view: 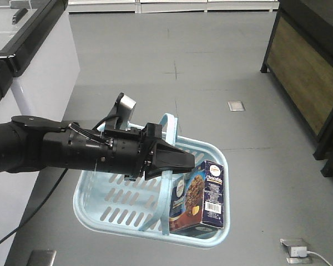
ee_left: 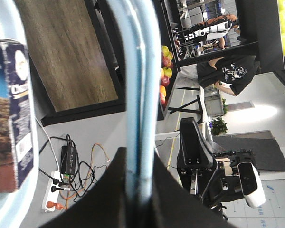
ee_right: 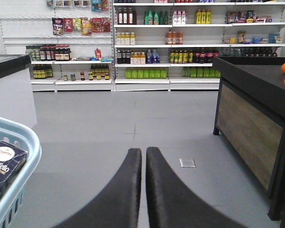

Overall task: Left arm holds basket, right arm returns cookies
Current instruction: 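Raise the held basket with the cookie box in front of the robot, then hold the basket with the left gripper while driving toward the drink shelves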

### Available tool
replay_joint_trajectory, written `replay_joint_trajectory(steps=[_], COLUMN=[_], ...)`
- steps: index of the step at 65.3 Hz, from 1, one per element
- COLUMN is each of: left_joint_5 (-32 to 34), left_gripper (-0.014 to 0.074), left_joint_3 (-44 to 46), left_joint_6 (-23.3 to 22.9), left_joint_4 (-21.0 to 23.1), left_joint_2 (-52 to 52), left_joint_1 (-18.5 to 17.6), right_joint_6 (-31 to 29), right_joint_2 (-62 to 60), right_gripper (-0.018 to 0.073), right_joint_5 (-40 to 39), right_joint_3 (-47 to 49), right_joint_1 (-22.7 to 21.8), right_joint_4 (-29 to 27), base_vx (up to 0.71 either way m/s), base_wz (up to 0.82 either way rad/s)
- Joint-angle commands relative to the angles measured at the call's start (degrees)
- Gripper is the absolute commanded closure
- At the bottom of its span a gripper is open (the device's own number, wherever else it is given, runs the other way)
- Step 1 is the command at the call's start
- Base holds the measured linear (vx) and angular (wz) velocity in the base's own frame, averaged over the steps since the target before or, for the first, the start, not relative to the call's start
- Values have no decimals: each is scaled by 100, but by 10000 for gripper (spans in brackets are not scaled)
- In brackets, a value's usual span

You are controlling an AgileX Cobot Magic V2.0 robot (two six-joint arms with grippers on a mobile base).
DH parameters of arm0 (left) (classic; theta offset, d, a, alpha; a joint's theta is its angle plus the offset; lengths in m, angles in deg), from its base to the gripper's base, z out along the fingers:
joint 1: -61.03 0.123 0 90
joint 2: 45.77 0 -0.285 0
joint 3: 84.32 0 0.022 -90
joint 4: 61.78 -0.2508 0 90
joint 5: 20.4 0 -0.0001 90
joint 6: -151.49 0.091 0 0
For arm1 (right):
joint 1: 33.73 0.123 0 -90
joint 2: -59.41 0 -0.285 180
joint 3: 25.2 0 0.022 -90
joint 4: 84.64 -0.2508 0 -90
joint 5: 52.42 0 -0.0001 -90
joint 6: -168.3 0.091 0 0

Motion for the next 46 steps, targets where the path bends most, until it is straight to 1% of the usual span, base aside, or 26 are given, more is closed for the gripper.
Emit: replay_joint_trajectory(steps=[1,30,46], left_joint_5=[-365,-365,-365], left_gripper=[602,602,602], left_joint_3=[163,163,163], left_joint_6=[90,90,90], left_joint_4=[718,717,721], left_joint_2=[328,310,309], left_joint_1=[-22,-22,-22], right_joint_6=[-56,-56,-56], right_joint_2=[-70,-70,-70], right_gripper=[565,565,565], right_joint_5=[-431,-431,-431], right_joint_3=[-102,-102,-102], right_joint_1=[-3,-3,-3], right_joint_4=[36,36,36], base_vx=[31,36,43], base_wz=[-8,-4,6])
